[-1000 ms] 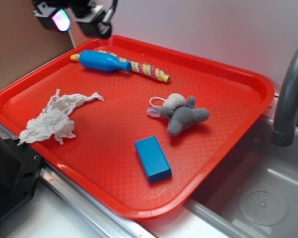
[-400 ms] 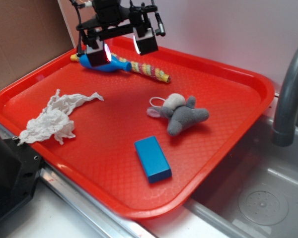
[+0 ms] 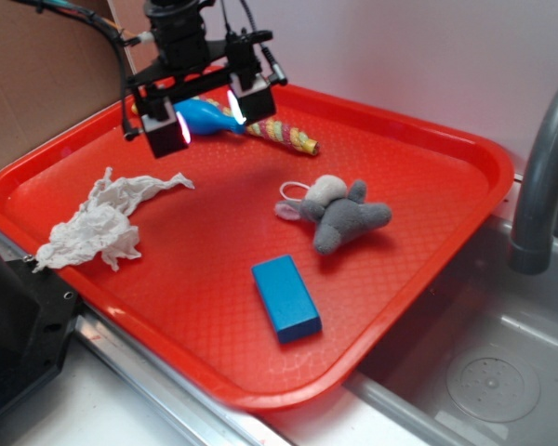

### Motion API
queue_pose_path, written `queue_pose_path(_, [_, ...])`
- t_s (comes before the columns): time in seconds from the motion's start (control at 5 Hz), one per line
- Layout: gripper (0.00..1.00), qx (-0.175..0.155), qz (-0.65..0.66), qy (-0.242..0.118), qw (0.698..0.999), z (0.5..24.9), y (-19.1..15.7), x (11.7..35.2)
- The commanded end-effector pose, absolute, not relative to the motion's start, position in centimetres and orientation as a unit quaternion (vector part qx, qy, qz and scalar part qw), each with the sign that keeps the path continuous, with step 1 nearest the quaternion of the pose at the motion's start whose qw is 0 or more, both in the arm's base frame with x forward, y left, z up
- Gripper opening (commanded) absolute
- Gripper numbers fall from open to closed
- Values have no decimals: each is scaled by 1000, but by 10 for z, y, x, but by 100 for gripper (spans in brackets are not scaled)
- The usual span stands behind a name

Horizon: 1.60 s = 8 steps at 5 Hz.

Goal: Grab the multicolored rope.

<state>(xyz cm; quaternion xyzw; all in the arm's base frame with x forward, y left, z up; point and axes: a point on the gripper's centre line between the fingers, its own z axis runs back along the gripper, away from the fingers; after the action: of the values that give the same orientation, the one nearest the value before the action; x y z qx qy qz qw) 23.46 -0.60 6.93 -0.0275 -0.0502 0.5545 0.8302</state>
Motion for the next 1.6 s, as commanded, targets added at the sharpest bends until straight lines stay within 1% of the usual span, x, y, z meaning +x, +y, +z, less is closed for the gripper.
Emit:
queue_pose_path(0.0, [100,-48,555,-64,828,75,0,224])
queue_pose_path(0.6, [100,-48,555,-64,828,75,0,224])
queue_pose_path(0.8, [100,-61,565,-52,821,75,11,239])
queue_pose_path(1.0, [100,-57,570,-51,818,73,14,268])
queue_pose_path(1.2, [100,-55,570,-46,819,67,15,291])
queue_pose_path(1.4, [100,-47,580,-42,812,55,20,313])
